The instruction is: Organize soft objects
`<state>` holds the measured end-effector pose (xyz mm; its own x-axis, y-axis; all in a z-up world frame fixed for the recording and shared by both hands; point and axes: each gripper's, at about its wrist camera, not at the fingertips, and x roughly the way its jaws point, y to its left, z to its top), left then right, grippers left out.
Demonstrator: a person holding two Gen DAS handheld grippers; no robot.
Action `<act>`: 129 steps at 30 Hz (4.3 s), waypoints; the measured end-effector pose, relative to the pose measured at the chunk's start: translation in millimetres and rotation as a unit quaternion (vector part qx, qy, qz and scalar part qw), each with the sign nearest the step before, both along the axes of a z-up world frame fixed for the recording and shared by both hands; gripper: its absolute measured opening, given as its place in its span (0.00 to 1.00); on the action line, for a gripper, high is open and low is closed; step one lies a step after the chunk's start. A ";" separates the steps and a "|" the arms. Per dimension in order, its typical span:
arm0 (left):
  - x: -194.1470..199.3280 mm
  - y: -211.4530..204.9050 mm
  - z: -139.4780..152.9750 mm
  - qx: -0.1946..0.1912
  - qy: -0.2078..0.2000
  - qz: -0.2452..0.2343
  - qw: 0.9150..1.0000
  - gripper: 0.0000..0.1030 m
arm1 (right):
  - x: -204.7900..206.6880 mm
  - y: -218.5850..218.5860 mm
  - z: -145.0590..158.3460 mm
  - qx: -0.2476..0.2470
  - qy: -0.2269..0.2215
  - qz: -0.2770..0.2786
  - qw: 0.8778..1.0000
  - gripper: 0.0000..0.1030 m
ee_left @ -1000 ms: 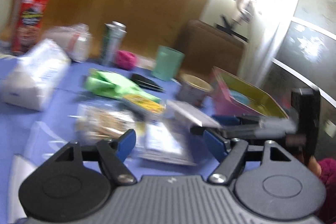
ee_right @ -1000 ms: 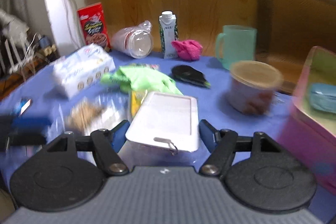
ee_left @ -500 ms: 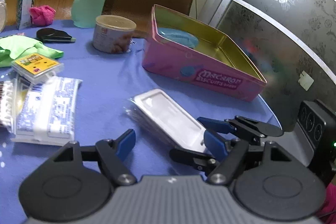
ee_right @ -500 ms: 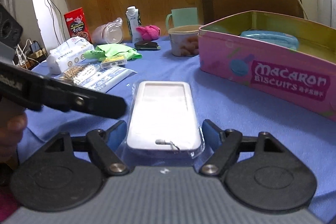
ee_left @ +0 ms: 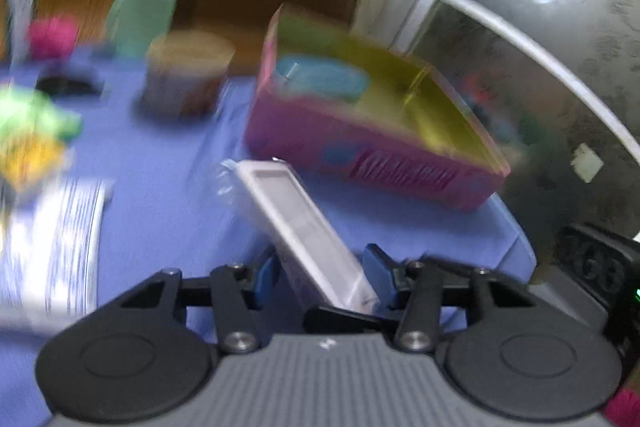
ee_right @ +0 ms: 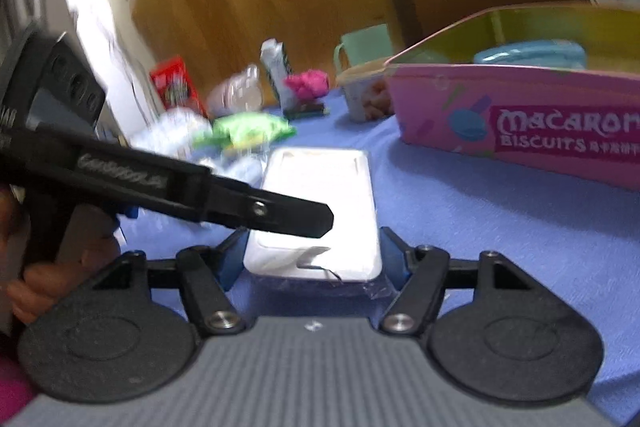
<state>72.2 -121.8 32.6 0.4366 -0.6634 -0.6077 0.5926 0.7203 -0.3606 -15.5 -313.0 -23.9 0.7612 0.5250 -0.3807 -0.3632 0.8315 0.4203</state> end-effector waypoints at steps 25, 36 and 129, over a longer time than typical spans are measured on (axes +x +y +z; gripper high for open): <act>39.0 -73.8 34.7 -0.022 -0.103 -0.019 0.994 0.58 | 47.5 -64.1 40.3 -0.156 -0.146 -0.239 0.947 0.82; -24.0 82.3 15.4 -0.032 -0.108 0.081 0.990 0.66 | 30.8 36.6 41.0 -0.167 -0.155 -0.056 0.972 0.80; -9.0 72.3 -11.9 0.019 -0.075 0.096 0.992 0.56 | 13.3 57.1 21.7 -0.127 -0.102 -0.133 0.978 0.58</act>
<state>63.2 -49.5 20.7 0.6396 -0.5376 -0.5495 0.4885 0.8362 -0.2495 -2.2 -255.9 -2.1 0.9314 0.2076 -0.2989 -0.1757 0.9758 0.1301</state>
